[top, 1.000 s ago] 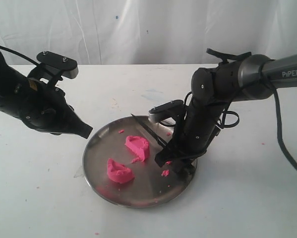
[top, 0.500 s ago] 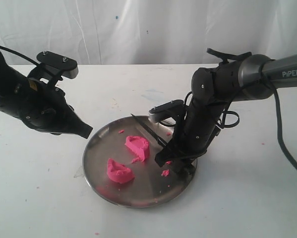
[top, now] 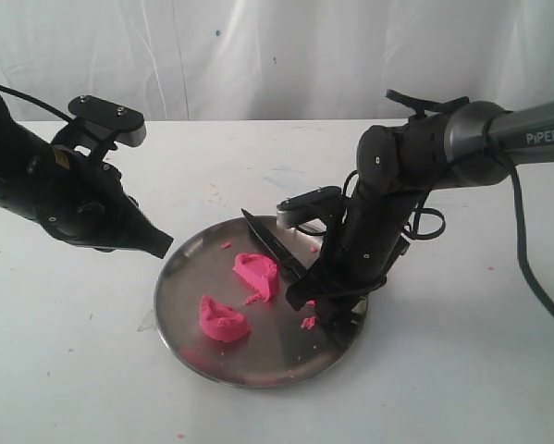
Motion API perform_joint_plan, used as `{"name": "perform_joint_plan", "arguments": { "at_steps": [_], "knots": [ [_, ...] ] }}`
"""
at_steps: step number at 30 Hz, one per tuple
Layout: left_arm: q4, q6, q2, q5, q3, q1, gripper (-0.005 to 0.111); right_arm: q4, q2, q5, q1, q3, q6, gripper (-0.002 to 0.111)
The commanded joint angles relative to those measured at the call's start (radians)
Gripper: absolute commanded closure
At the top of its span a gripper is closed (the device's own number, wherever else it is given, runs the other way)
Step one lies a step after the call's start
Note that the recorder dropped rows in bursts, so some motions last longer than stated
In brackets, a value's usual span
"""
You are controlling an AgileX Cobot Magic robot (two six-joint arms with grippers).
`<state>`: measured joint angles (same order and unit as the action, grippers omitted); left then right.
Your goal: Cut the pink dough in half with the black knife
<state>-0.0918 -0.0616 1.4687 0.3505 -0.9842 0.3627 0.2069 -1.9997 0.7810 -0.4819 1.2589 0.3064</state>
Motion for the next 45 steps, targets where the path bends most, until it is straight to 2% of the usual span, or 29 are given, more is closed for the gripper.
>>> {"name": "perform_joint_plan", "arguments": {
  "at_steps": [1, 12, 15, 18, 21, 23, 27, 32, 35, 45],
  "knots": [
    [-0.012, 0.006, -0.003, 0.009, 0.006, -0.001, 0.107, -0.002, -0.003, -0.001, 0.005, -0.004, 0.012, 0.072],
    [-0.029, 0.006, -0.003, 0.009, 0.006, -0.001, 0.107, -0.061, 0.103, 0.122, 0.005, 0.067, 0.000, 0.072],
    [-0.048, 0.006, -0.003, 0.009, 0.006, -0.001, 0.107, -0.069, 0.152, 0.162, 0.005, 0.067, -0.064, 0.073],
    [-0.050, 0.006, -0.003, 0.009, 0.006, -0.001, 0.107, -0.022, 0.187, 0.241, 0.001, 0.065, -0.095, 0.073],
    [-0.050, 0.006, -0.003, 0.009, 0.006, -0.001, 0.107, 0.078, 0.194, 0.300, -0.013, 0.025, -0.046, 0.073],
    [-0.050, 0.006, -0.003, 0.011, 0.006, -0.001, 0.107, 0.137, 0.192, 0.290, -0.035, -0.028, 0.011, 0.081],
    [-0.050, 0.006, -0.003, 0.017, 0.006, -0.001, 0.107, 0.184, 0.180, 0.275, -0.115, -0.109, 0.079, 0.108],
    [-0.050, 0.006, -0.003, 0.017, 0.006, -0.001, 0.107, 0.185, 0.180, 0.254, -0.228, -0.132, 0.111, 0.108],
    [-0.050, 0.006, -0.003, 0.018, 0.006, -0.001, 0.107, 0.174, 0.173, 0.207, -0.256, -0.157, 0.109, 0.108],
    [-0.050, -0.011, -0.003, 0.022, 0.006, -0.001, 0.107, 0.096, 0.113, 0.022, -0.256, -0.190, 0.091, 0.108]
  ]
}}
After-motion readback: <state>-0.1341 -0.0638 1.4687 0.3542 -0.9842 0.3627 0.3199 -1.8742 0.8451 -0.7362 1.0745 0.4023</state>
